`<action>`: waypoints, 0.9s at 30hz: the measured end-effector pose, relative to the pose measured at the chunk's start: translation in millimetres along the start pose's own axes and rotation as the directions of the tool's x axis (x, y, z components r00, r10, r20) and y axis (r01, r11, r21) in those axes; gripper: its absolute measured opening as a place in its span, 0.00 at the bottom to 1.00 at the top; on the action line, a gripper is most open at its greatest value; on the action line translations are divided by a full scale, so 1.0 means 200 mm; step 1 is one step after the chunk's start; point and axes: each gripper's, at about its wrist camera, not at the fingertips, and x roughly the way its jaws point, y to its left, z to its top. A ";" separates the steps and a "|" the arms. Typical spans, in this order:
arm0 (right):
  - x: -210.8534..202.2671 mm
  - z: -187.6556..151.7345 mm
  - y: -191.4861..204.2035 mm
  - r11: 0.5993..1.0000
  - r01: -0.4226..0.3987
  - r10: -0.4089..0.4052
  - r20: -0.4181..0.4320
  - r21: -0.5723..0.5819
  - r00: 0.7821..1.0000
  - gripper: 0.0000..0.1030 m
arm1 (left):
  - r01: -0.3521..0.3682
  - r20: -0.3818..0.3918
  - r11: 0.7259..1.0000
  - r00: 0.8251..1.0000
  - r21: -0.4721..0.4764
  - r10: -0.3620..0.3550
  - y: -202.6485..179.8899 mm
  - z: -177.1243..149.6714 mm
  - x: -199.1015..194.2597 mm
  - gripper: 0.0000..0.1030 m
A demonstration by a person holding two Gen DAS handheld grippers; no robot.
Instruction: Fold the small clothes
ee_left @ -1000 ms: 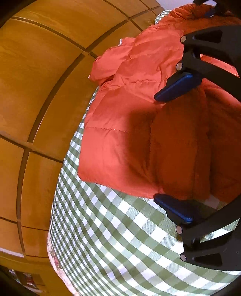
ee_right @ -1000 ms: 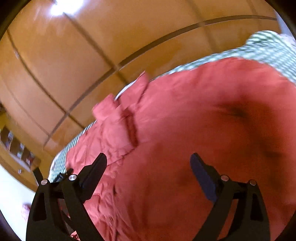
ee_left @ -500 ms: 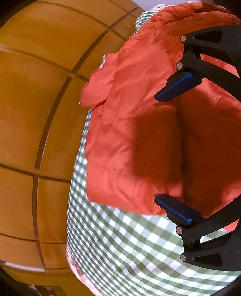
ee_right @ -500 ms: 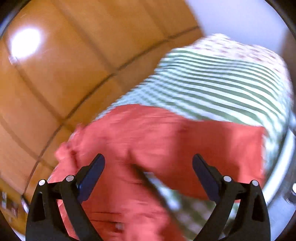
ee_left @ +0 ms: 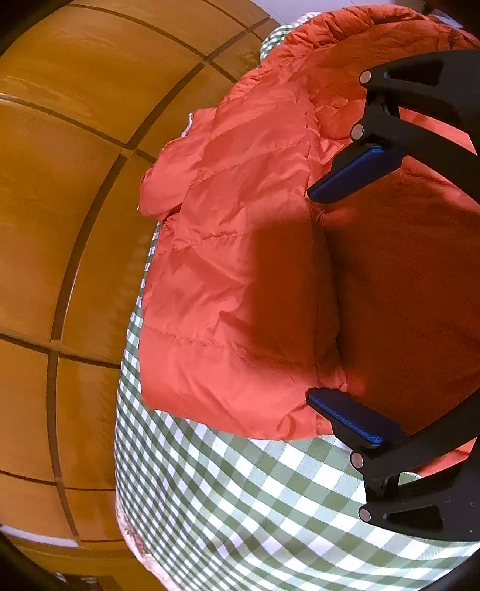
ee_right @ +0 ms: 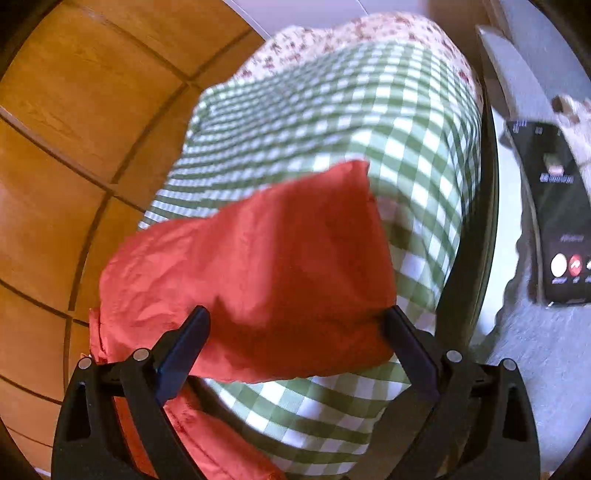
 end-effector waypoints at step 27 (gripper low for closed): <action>0.31 -0.81 1.49 0.484 -0.389 0.283 -0.281 -0.784 0.917 0.65 | -0.025 0.203 0.932 0.978 0.360 -0.052 -0.37 -0.11 -0.51 0.97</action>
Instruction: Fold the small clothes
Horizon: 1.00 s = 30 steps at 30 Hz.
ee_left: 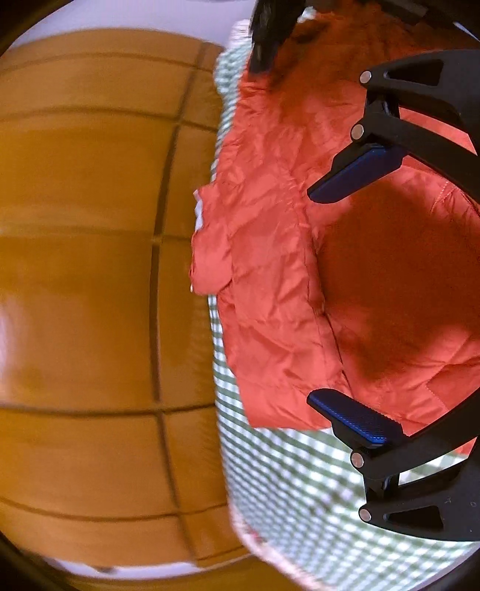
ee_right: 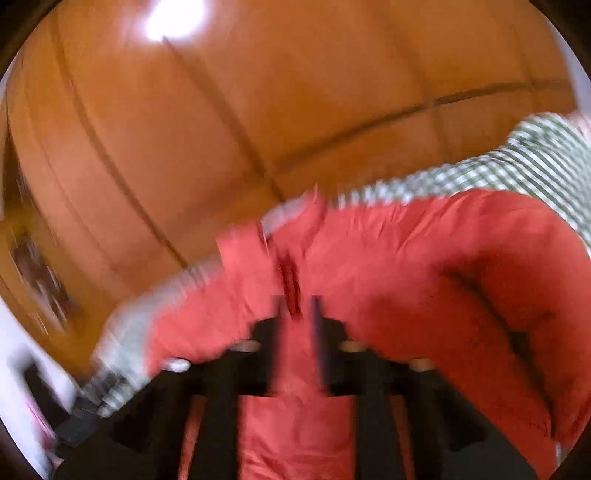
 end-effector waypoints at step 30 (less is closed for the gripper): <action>0.46 -0.12 0.00 0.905 0.357 -0.400 -0.176 -0.231 0.899 0.98 | -0.018 -0.121 0.995 0.993 -0.101 0.006 -0.04 0.01 0.30 0.97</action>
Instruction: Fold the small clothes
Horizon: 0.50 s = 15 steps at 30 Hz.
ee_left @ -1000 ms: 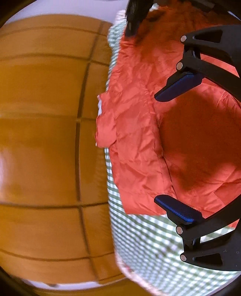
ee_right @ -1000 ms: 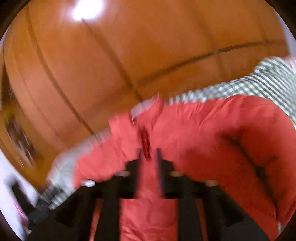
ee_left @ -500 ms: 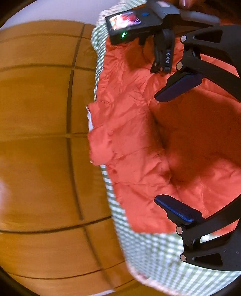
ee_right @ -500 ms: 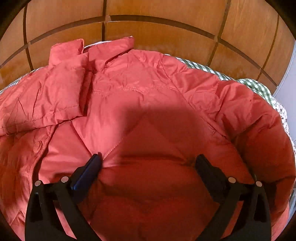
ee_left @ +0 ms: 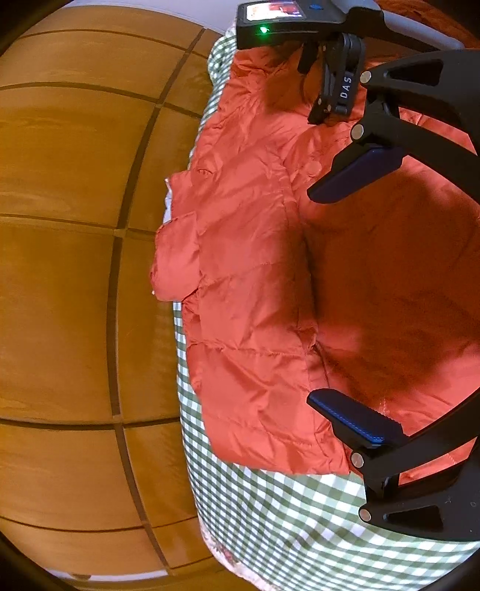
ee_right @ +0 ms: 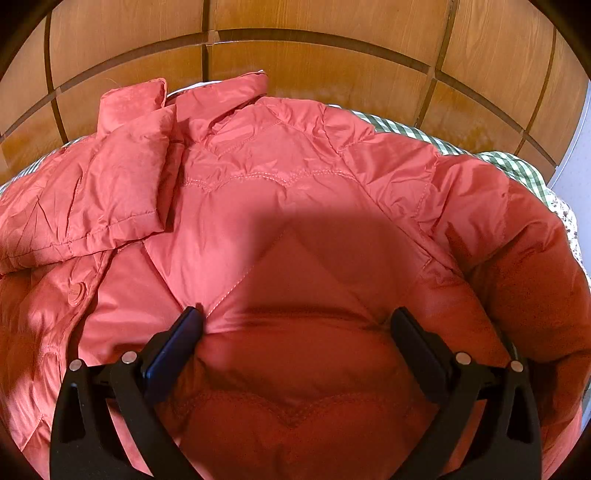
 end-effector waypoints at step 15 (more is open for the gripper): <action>0.00 0.00 0.00 1.000 0.001 -0.001 -0.001 0.001 1.000 0.98 | -0.153 0.236 0.966 0.950 -0.208 0.202 0.40 0.21 -0.39 0.97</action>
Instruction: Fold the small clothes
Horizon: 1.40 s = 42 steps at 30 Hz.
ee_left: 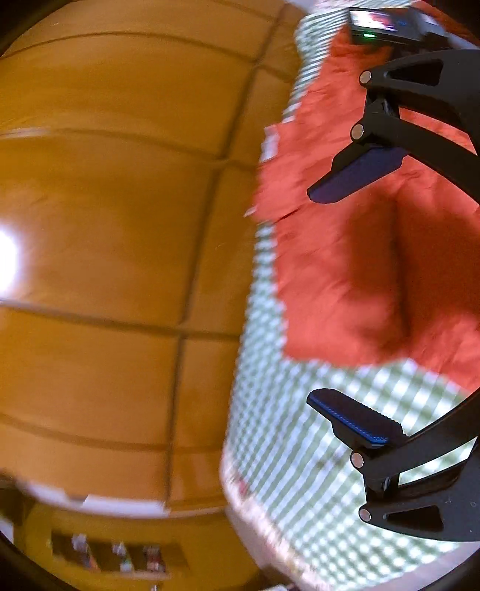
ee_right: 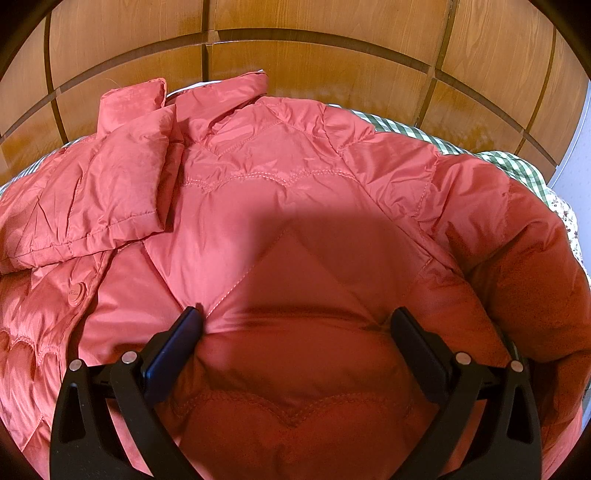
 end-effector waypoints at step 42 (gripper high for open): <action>-0.92 -0.41 -1.04 0.704 -0.416 0.109 0.491 0.576 0.864 0.13 | 0.231 -0.250 0.973 0.941 -0.023 -0.229 -0.25 -0.37 0.04 0.97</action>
